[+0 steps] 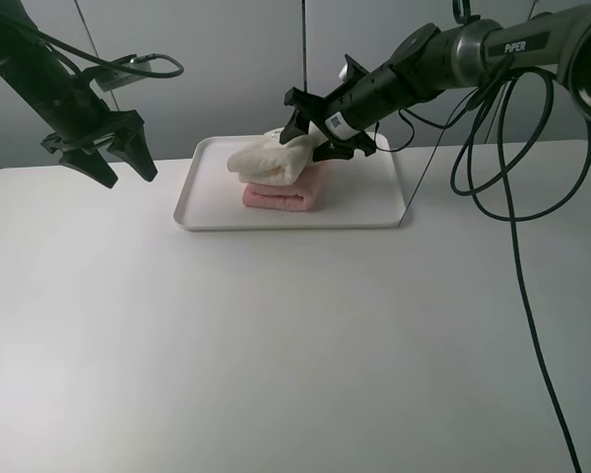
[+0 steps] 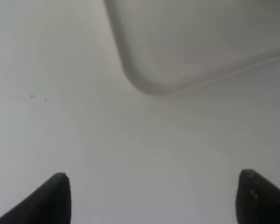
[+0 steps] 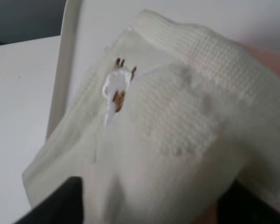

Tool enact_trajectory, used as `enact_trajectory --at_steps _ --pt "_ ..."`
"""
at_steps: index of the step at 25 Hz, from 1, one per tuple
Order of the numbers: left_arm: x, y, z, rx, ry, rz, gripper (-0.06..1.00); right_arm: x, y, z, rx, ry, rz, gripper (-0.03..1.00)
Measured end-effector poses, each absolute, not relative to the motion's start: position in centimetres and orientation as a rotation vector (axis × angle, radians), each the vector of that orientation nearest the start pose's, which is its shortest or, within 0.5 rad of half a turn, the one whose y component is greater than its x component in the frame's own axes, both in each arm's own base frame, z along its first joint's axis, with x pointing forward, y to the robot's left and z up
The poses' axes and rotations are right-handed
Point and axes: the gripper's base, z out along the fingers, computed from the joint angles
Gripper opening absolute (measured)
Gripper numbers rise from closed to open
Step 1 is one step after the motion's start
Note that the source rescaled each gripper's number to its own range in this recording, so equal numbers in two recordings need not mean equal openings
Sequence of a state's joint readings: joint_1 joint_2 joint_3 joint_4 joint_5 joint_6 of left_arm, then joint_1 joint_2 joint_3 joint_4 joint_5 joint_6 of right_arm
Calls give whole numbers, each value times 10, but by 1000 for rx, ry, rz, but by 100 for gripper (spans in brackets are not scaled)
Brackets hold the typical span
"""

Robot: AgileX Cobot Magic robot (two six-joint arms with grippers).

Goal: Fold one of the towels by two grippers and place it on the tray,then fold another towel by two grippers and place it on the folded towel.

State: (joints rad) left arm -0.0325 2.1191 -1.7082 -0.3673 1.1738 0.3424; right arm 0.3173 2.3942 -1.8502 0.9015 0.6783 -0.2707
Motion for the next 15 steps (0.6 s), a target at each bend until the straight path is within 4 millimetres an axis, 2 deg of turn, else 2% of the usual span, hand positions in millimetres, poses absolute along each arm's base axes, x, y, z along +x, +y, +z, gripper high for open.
enact_trajectory --at_steps 2,5,7,9,15 --pt "432 -44 200 362 2955 -494 93 476 203 132 -6 2597 946 97" --pt "432 -44 200 361 2954 -496 93 475 200 132 -67 2610 884 100" --pt "432 -45 200 358 2953 -503 93 475 196 139 -111 2615 815 100" --pt "432 -46 200 353 2950 -516 93 473 190 155 -171 2605 705 100" --pt "432 -46 200 352 2952 -523 93 459 164 220 -380 2586 311 100"
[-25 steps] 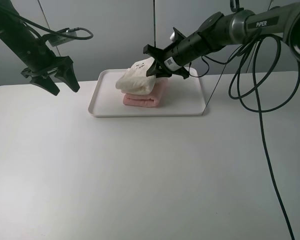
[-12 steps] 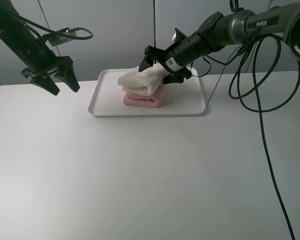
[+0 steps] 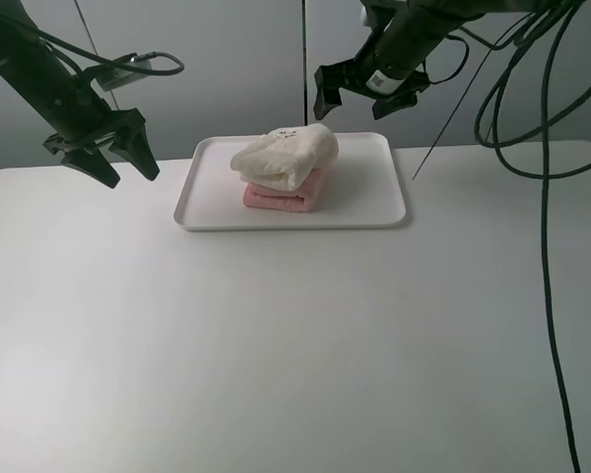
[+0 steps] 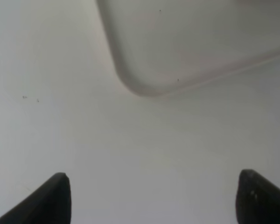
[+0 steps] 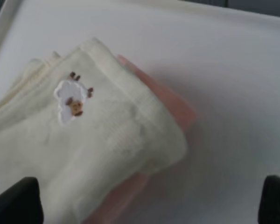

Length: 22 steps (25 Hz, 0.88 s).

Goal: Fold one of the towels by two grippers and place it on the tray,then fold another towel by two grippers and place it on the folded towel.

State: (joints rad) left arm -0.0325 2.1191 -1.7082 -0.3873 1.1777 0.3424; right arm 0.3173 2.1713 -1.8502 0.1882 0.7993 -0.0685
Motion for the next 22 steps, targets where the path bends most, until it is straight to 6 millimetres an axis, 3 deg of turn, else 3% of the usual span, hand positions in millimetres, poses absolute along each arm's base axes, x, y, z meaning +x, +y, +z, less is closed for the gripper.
enact_trajectory --at_steps 6,10,13,15,18,22 --pt "431 -47 201 347 2959 -554 93 435 128 270 -430 2649 -113 100" --pt "430 -51 202 366 2946 -625 93 414 115 303 -408 2652 -197 100" --pt "429 -53 203 370 2940 -647 93 393 105 318 -400 2641 -238 100" --pt "422 -52 206 382 2935 -642 93 375 99 319 -404 2639 -248 100" --pt "402 -50 222 385 2882 -593 93 342 89 304 -403 2663 -242 100" --pt "359 -44 239 379 2827 -489 93 292 73 291 -392 2707 -251 100"
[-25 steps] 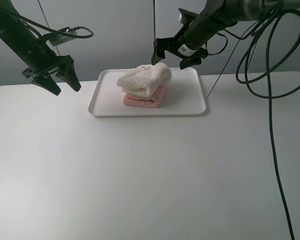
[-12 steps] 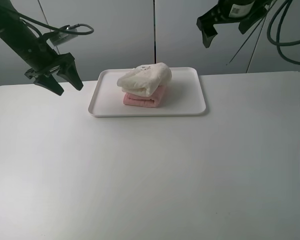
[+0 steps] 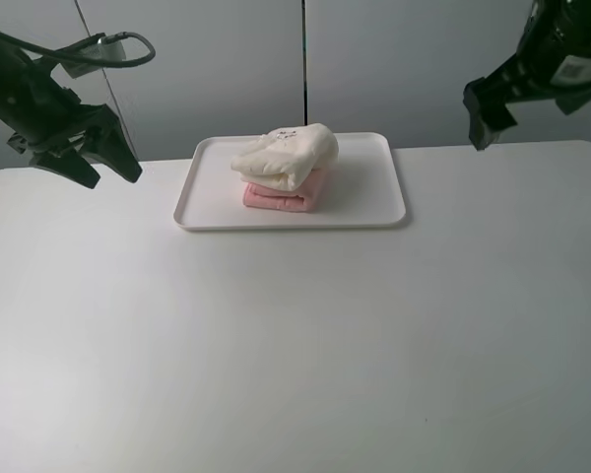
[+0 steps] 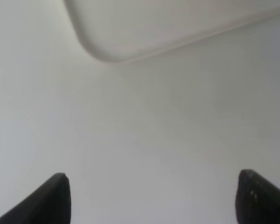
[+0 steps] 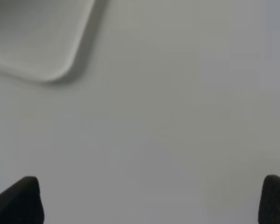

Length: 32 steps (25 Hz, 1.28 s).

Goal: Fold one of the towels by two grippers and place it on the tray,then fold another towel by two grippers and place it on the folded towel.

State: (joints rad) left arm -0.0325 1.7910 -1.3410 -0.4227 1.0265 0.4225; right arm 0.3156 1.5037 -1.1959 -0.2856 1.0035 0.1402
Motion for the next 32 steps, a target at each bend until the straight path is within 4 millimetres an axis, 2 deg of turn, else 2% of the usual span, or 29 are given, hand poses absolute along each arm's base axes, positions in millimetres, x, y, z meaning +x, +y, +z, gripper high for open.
enact_trajectory --at_steps 8,17,24,32 --pt "279 -37 245 343 2770 -405 93 198 41 282 -346 2742 -267 100" --pt "208 -34 265 271 2649 -378 93 106 13 309 -196 2614 -156 100" --pt "150 -32 274 288 2528 -362 93 62 3 325 -144 2438 -27 100" --pt "84 -31 292 280 2374 -356 93 29 -2 330 -154 2298 93 100"
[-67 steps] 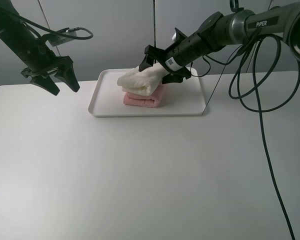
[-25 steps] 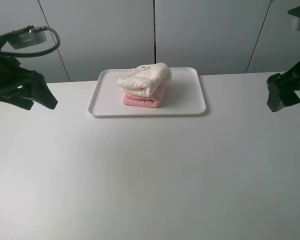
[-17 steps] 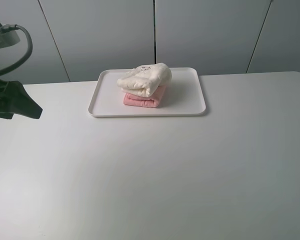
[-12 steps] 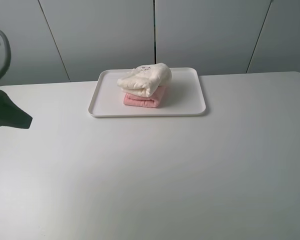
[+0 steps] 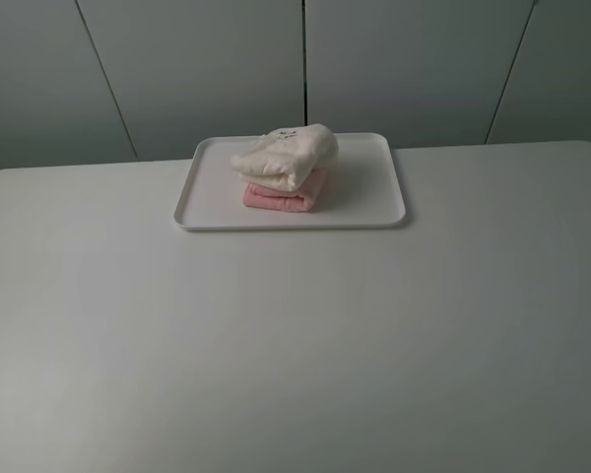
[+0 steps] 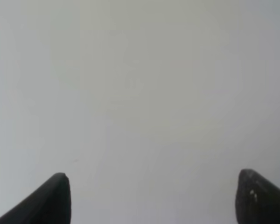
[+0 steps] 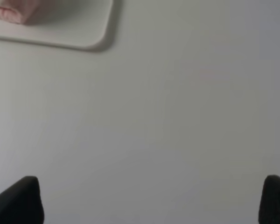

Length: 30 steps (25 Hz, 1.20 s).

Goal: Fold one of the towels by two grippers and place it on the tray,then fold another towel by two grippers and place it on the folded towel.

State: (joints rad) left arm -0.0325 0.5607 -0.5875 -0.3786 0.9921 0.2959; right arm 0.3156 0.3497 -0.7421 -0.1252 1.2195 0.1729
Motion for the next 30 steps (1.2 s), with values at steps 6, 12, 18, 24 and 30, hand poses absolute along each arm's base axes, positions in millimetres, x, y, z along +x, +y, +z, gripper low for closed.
enact_trajectory --at_steps 6,12,18,24,30 --pt "41 -25 298 271 2273 -276 93 5 -8 332 -203 2181 114 100" --pt "11 -23 293 229 2203 -264 93 -20 -16 330 -232 2058 111 100" --pt "-9 -25 287 232 2117 -303 93 -26 -16 304 -264 2047 120 100" --pt "-17 -25 284 240 2069 -294 93 -18 -8 280 -311 2141 171 100" --pt "-13 -22 284 221 2025 -255 93 -11 4 276 -359 2067 291 100"
